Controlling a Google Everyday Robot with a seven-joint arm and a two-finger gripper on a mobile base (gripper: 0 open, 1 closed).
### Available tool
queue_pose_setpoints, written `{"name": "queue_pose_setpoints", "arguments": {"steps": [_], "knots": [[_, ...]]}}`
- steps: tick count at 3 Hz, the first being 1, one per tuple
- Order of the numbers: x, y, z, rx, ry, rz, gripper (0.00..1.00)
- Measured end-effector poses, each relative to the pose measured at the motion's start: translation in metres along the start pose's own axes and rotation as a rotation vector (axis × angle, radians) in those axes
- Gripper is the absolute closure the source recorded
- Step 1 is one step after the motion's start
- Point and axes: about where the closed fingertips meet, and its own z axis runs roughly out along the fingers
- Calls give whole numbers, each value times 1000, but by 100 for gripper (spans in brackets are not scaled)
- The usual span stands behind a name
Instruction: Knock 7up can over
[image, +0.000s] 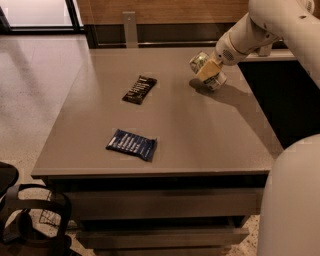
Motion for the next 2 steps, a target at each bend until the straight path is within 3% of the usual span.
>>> {"name": "queue_pose_setpoints", "arguments": {"steps": [2], "knots": [[9,13,39,-101,86,-9,100]]}}
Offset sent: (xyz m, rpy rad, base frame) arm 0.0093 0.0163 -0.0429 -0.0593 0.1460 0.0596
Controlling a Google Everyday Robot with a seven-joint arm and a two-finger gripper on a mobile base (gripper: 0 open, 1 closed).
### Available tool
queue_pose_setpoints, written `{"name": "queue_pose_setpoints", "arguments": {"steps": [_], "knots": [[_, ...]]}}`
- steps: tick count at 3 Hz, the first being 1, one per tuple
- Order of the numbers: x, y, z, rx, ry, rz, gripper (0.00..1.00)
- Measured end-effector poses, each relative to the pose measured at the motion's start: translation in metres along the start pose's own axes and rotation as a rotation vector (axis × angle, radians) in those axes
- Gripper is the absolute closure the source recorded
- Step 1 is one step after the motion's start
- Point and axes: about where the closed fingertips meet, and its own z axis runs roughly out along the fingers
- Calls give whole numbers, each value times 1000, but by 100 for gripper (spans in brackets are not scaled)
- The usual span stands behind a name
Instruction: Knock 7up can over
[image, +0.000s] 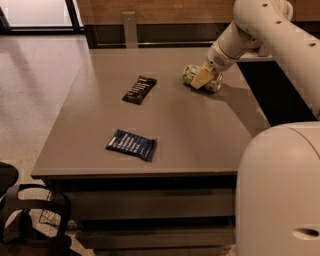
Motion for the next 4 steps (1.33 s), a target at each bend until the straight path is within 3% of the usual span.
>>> {"name": "queue_pose_setpoints", "arguments": {"steps": [1,2,4], "knots": [[-1,0,-1,-4,1,1,100],[-1,1,2,-8,3,1,82],[-2,1,2,-12,4,0,36]]}}
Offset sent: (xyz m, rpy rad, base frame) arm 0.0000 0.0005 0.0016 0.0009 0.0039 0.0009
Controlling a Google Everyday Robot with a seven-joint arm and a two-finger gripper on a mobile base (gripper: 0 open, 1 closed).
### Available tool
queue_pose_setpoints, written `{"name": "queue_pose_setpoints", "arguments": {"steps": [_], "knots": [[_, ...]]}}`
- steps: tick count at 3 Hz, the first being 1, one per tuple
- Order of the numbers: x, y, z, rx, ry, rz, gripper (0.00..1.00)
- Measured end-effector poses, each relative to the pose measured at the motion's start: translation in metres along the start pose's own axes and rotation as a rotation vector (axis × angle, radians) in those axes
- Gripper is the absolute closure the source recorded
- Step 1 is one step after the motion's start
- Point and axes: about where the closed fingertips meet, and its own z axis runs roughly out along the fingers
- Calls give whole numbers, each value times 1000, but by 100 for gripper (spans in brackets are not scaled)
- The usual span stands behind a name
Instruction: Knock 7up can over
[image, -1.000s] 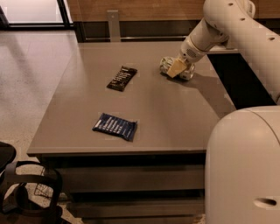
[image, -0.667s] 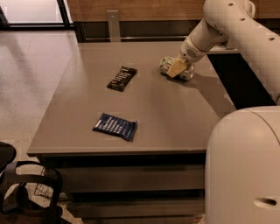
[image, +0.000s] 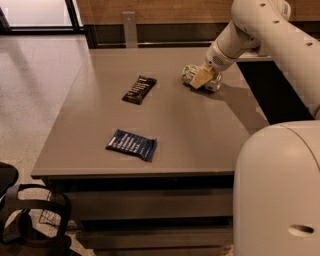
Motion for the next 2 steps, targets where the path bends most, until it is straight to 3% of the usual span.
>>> {"name": "queue_pose_setpoints", "arguments": {"steps": [1,2], "knots": [[-1,0,-1,0,0,0,13],[-1,1,2,-4,2,0,0]]}}
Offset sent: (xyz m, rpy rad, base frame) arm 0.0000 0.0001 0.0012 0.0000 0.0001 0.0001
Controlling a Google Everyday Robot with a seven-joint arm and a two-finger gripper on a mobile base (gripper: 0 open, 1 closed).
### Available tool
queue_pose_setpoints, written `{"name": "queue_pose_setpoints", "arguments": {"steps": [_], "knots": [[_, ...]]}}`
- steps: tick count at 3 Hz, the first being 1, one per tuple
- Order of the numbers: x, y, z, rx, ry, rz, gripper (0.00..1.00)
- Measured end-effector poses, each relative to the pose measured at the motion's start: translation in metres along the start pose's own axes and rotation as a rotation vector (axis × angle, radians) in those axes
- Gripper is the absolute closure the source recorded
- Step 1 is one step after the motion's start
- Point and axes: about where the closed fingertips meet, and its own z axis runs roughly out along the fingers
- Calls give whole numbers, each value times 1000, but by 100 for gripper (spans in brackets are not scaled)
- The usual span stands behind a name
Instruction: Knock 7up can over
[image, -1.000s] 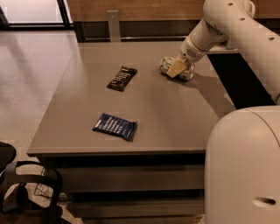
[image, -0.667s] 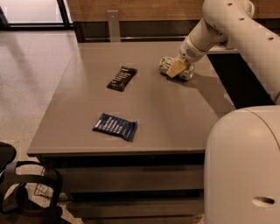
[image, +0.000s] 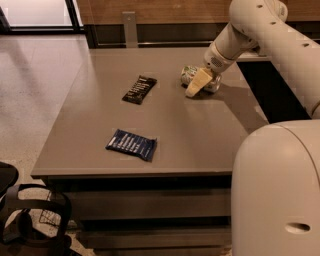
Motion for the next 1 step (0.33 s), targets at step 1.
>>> {"name": "queue_pose_setpoints", "arguments": {"steps": [1], "knots": [[0,0,0,0,0,0,0]]}}
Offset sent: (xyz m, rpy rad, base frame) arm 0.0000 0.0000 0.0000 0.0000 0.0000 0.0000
